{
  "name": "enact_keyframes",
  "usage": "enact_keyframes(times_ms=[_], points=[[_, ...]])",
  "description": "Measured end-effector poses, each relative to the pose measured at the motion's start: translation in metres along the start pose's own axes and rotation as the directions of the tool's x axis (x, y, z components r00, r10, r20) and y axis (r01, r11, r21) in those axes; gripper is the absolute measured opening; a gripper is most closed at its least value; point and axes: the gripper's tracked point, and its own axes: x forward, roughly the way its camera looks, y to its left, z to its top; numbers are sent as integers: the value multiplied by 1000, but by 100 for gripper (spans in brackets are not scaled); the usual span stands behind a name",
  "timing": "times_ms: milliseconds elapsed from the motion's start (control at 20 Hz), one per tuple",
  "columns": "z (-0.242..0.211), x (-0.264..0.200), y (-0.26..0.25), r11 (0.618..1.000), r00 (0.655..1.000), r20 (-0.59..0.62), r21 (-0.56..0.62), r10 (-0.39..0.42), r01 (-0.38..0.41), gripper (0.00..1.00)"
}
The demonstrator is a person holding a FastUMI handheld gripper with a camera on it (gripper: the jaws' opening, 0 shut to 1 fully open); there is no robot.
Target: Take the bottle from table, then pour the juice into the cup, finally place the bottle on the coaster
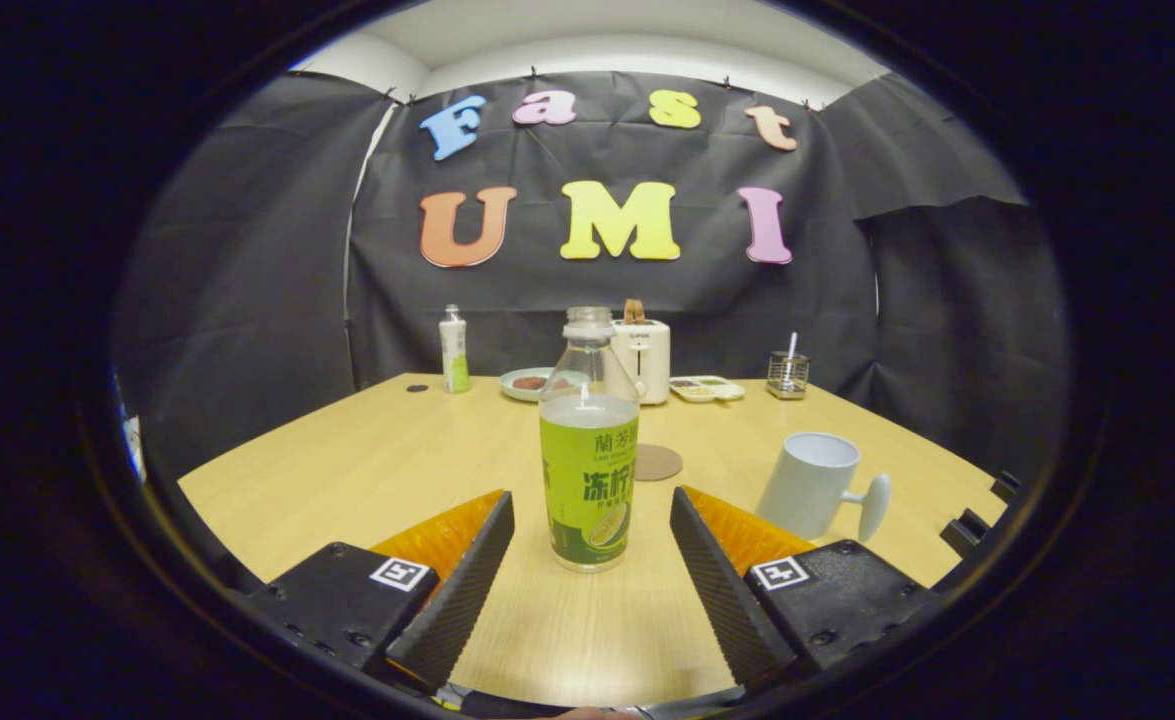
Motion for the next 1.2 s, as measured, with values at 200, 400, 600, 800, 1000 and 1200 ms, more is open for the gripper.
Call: enact_keyframes(times_ms=[200, 400, 600, 800, 1000, 1200], points=[[-11, 21, -4, 1000, 999, -47, -8, -20, 19, 100], [-17, 41, -2, 998, 994, -102, -53, -41, 36, 100], [-13, 55, 0, 999, 993, -115, -31, -38, 35, 100], [-14, 66, 3, 1000, 990, -137, 4, -22, 22, 100], [-10, 69, 2, 1000, 990, -138, 21, -17, 20, 98], [-6, 71, 6, 999, 991, -133, 32, 10, -6, 93]])
